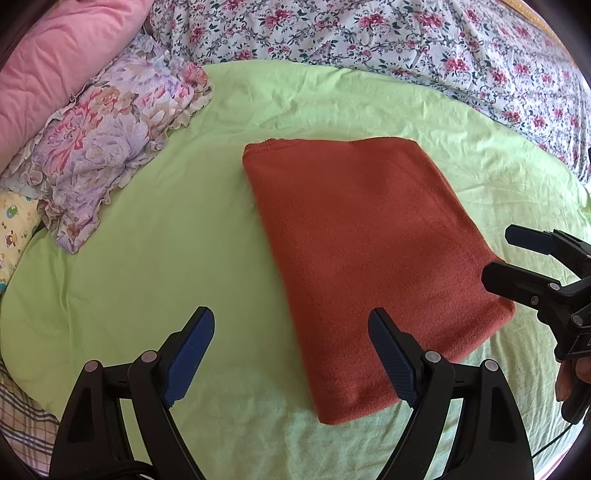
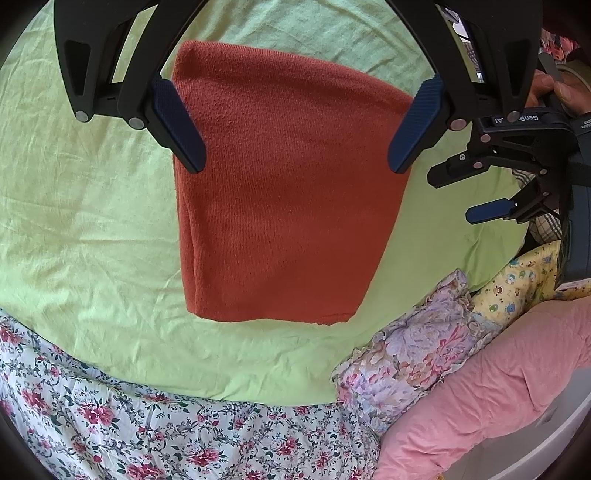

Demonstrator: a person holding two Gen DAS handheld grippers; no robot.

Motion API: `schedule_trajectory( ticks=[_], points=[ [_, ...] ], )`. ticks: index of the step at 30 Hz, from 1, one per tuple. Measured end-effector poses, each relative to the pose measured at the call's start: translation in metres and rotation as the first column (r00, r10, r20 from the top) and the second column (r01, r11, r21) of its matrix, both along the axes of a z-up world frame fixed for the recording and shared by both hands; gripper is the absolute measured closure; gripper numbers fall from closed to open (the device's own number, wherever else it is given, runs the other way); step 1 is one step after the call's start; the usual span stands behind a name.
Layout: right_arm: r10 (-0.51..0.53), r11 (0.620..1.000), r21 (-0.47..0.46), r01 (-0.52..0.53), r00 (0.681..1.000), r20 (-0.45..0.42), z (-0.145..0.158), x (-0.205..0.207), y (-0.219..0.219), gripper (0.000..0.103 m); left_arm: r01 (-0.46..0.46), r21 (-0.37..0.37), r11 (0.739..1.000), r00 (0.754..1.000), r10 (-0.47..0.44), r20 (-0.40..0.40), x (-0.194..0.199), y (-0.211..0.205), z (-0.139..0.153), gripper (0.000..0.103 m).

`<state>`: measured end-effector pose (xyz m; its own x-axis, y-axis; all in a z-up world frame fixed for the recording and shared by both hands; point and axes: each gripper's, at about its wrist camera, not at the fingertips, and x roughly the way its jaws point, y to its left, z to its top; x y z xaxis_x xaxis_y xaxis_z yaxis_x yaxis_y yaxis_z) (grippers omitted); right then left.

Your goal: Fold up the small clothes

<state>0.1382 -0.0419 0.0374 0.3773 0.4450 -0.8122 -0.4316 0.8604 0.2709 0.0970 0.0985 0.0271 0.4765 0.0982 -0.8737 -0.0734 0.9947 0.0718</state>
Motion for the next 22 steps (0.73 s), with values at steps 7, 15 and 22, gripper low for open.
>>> schedule_trajectory(
  ticks=[7, 15, 22],
  points=[
    [0.006, 1.000, -0.006, -0.006, 1.000, -0.006, 0.000, 0.003, 0.003, 0.004, -0.028, 0.000, 1.000, 1.000, 0.028, 0.003, 0.005, 0.007, 0.002, 0.017],
    [-0.001, 1.000, -0.001, 0.001, 1.000, -0.012, -0.003, 0.007, 0.007, 0.004, -0.058, 0.004, 0.998, 0.998, 0.058, 0.007, -0.001, 0.016, 0.004, 0.017],
    [-0.007, 1.000, -0.009, 0.007, 1.000, 0.000, 0.001, 0.006, 0.009, 0.004, -0.070, -0.003, 0.998, 0.997, 0.070, 0.015, -0.006, 0.022, 0.007, 0.017]
  ],
)
